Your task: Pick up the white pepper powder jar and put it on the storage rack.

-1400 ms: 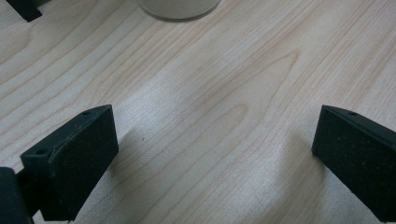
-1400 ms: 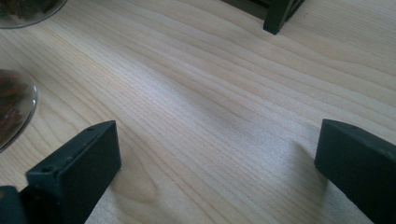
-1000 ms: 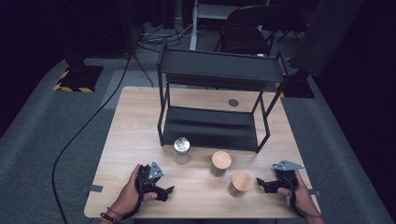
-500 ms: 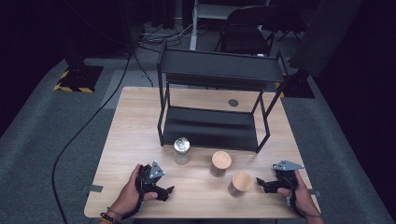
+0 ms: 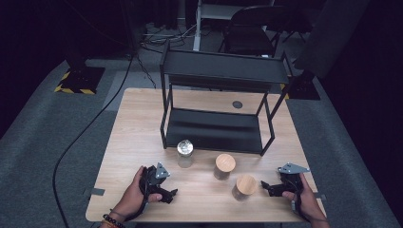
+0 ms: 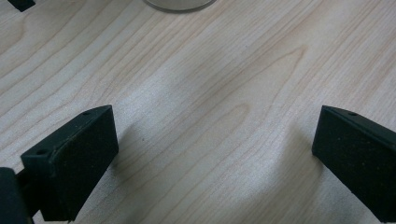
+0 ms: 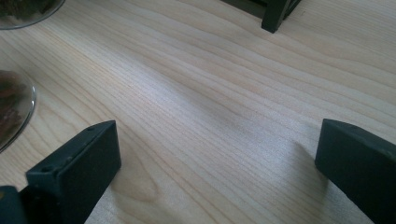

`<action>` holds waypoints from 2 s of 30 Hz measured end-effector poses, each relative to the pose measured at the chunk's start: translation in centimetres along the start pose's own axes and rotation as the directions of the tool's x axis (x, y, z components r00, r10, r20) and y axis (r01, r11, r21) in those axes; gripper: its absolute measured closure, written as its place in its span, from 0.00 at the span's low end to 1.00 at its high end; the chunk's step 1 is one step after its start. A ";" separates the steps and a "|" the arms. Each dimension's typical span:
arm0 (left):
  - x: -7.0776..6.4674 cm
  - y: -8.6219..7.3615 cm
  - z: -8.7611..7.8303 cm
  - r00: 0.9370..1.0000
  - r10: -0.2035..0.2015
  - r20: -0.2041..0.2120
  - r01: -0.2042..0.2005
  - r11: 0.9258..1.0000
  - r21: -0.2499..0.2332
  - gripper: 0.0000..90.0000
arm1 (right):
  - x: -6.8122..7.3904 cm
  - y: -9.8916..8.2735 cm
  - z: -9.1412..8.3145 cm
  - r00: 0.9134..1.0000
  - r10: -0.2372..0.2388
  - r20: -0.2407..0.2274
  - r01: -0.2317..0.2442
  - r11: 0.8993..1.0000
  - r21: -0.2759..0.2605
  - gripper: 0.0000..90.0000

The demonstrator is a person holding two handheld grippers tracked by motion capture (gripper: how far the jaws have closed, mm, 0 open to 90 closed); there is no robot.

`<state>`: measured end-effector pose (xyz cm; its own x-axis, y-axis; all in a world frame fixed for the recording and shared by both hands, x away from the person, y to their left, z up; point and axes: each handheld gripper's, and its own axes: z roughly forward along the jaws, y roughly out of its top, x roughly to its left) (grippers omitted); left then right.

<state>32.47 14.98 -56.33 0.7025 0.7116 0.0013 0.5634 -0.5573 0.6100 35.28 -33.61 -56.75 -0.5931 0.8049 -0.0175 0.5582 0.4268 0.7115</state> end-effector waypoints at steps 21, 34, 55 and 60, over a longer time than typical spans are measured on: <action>-0.2 1.3 -0.6 0.999 0.000 -0.052 -0.001 1.000 -0.011 0.02 | 0.0 0.0 0.0 1.000 0.000 0.000 0.000 1.000 0.000 0.00; 0.3 2.7 -0.8 0.998 0.003 -0.062 -0.005 0.999 -0.033 0.02 | 0.0 0.0 0.0 1.000 0.000 0.000 0.000 1.000 0.000 0.00; 1.3 5.1 -1.1 0.997 -0.003 -0.074 -0.004 0.996 -0.094 0.02 | 0.0 0.0 0.0 1.000 0.001 0.000 -0.001 1.000 0.000 0.00; 1.3 5.8 -0.9 0.997 -0.004 -0.080 -0.004 0.995 -0.099 0.02 | 0.0 0.0 0.0 1.000 0.000 0.000 0.000 1.000 0.000 0.00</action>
<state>36.28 13.08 -52.13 0.6632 0.7459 0.0622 0.5146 -0.5147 0.6858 35.27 -33.62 -56.75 -0.5928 0.8052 -0.0173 0.5586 0.4265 0.7114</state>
